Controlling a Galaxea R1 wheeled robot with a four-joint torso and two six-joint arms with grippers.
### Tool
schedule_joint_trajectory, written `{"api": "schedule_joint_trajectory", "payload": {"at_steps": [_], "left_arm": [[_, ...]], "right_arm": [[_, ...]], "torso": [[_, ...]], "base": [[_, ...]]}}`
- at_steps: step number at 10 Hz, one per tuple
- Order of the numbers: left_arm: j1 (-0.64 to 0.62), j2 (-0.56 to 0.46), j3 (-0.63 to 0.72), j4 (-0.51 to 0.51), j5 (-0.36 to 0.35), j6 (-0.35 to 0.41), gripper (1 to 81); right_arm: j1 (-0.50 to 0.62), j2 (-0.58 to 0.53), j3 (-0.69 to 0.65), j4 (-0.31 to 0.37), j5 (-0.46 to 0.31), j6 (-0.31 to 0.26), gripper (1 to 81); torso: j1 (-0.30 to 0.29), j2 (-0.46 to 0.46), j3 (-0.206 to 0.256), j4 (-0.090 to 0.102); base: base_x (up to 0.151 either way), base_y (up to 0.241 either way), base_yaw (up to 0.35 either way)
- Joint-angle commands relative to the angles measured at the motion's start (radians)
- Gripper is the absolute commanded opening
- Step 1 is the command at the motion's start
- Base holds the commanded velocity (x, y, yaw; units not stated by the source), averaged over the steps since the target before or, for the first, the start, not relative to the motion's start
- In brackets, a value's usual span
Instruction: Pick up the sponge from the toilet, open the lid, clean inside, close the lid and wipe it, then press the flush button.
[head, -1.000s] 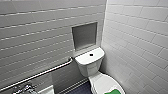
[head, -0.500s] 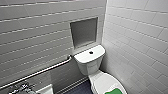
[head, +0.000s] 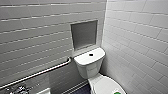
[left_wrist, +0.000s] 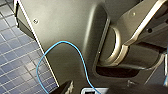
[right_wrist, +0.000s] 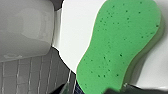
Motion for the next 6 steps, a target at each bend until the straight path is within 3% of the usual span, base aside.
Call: {"api": "schedule_joint_trajectory", "payload": {"at_steps": [1, 4, 5, 6], "left_arm": [[0.016, -0.009, 0.006, -0.011, 0.077, 0.005, 81.1], [0.023, -0.006, 0.006, -0.008, 0.077, 0.005, 81.1], [0.024, -0.004, 0.006, -0.008, 0.077, 0.005, 81.1], [0.023, -0.001, 0.006, -0.01, 0.077, 0.005, 81.1]], "right_arm": [[0.125, -0.026, 0.011, 0.004, -0.041, 0.017, 81.1], [0.145, -0.032, 0.011, 0.015, -0.044, 0.036, 81.1], [0.152, -0.038, 0.017, 0.016, -0.05, 0.05, 81.1], [0.166, -0.052, 0.026, 0.021, -0.058, 0.071, 81.1]], "torso": [[0.063, -0.098, -0.09, 0.0], [0.122, -0.193, -0.141, 0.0], [0.146, -0.23, -0.13, 0.0], [0.103, -0.164, -0.114, 0.0]], "base": [[0.0, 0.0, 0.0], [0.0, 0.0, 0.0], [0.0, 0.0, 0.0], [0.0, 0.0, 0.0]]}}
